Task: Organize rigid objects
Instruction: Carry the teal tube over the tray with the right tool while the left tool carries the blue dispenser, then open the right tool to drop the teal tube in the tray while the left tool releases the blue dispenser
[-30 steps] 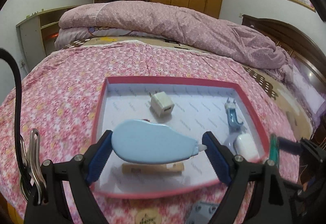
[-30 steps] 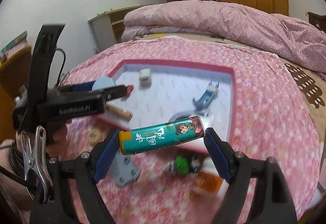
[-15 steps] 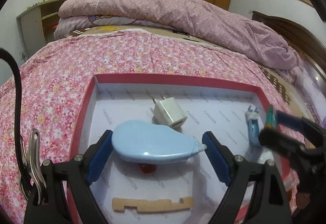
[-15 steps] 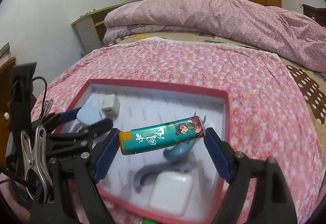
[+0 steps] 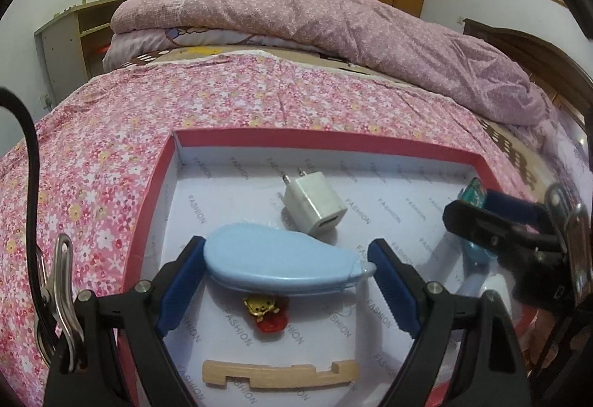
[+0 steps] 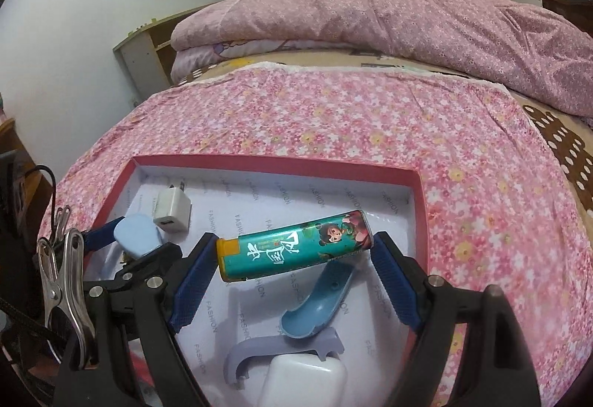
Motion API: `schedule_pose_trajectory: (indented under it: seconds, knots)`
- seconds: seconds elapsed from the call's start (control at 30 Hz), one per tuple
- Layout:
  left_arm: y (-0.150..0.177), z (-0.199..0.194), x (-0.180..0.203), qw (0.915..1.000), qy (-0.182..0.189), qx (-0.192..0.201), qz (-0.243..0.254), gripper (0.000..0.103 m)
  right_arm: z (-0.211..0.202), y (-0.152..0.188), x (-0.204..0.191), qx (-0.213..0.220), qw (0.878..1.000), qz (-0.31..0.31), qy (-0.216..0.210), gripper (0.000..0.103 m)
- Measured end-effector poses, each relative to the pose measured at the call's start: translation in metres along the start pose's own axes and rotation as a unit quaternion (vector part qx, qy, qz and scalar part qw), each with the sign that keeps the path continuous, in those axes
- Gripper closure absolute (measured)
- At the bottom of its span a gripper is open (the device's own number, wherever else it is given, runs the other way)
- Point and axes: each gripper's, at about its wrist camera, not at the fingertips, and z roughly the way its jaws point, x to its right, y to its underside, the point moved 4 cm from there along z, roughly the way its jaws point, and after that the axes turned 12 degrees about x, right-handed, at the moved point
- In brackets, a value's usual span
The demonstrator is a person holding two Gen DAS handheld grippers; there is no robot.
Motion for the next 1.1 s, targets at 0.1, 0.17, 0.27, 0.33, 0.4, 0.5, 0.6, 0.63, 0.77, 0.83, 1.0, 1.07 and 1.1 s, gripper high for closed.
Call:
schedule_pose_trajectory:
  seconds: [0.1, 0.17, 0.27, 0.33, 0.4, 0.5, 0.6, 0.63, 0.77, 0.83, 1.0, 1.07, 1.1]
  knots:
    - [0.001, 0.002, 0.002, 1.0, -0.005, -0.002, 0.006, 0.013, 0.001, 0.0, -0.001, -0.003, 1.0, -0.005, 0.005, 0.018]
    - [0.002, 0.003, 0.003, 0.9999, -0.01, -0.003, 0.014, 0.013, 0.002, 0.001, -0.001, -0.005, 1.0, -0.006, 0.006, 0.018]
    - [0.003, 0.002, 0.004, 0.9998, -0.013, 0.001, 0.016, 0.013, 0.003, 0.001, 0.001, -0.006, 1.0, -0.002, 0.009, 0.018]
    - [0.003, 0.003, 0.004, 0.9998, -0.013, 0.001, 0.016, 0.013, 0.004, 0.002, 0.0, -0.007, 1.0, 0.001, 0.007, 0.018]
    - [0.003, 0.003, 0.004, 0.9998, -0.013, 0.001, 0.016, 0.013, 0.005, 0.002, 0.0, -0.007, 1.0, 0.003, 0.004, 0.018]
    - [0.003, 0.002, 0.004, 0.9998, -0.014, 0.002, 0.017, 0.013, 0.005, 0.002, -0.002, -0.007, 1.0, 0.001, 0.005, 0.018]
    - [0.002, 0.002, 0.003, 0.9997, -0.015, 0.002, 0.018, 0.012, 0.006, 0.002, -0.002, -0.006, 1.0, 0.002, 0.005, 0.018]
    - [0.003, 0.002, 0.003, 0.9998, -0.014, 0.002, 0.017, 0.012, 0.006, 0.003, -0.002, -0.007, 1.0, 0.002, 0.005, 0.018]
    - [0.003, 0.002, 0.003, 0.9997, -0.014, 0.002, 0.018, 0.012, 0.005, 0.001, -0.001, -0.001, 1.0, 0.009, 0.005, 0.017]
    - [0.003, 0.002, 0.003, 0.9998, -0.014, 0.002, 0.016, 0.012, 0.003, -0.001, 0.002, 0.006, 1.0, 0.016, 0.007, 0.017]
    - [0.001, -0.001, 0.002, 1.0, -0.003, -0.002, -0.001, 0.012, 0.0, -0.002, 0.002, 0.012, 1.0, 0.013, 0.009, 0.016]
    - [0.0, -0.003, 0.002, 1.0, 0.001, -0.002, -0.006, 0.012, -0.003, -0.002, 0.0, 0.015, 1.0, 0.005, 0.01, 0.016]
    - [0.0, -0.004, 0.002, 1.0, 0.002, -0.002, -0.008, 0.012, -0.004, -0.002, -0.001, 0.017, 1.0, 0.001, 0.009, 0.016]
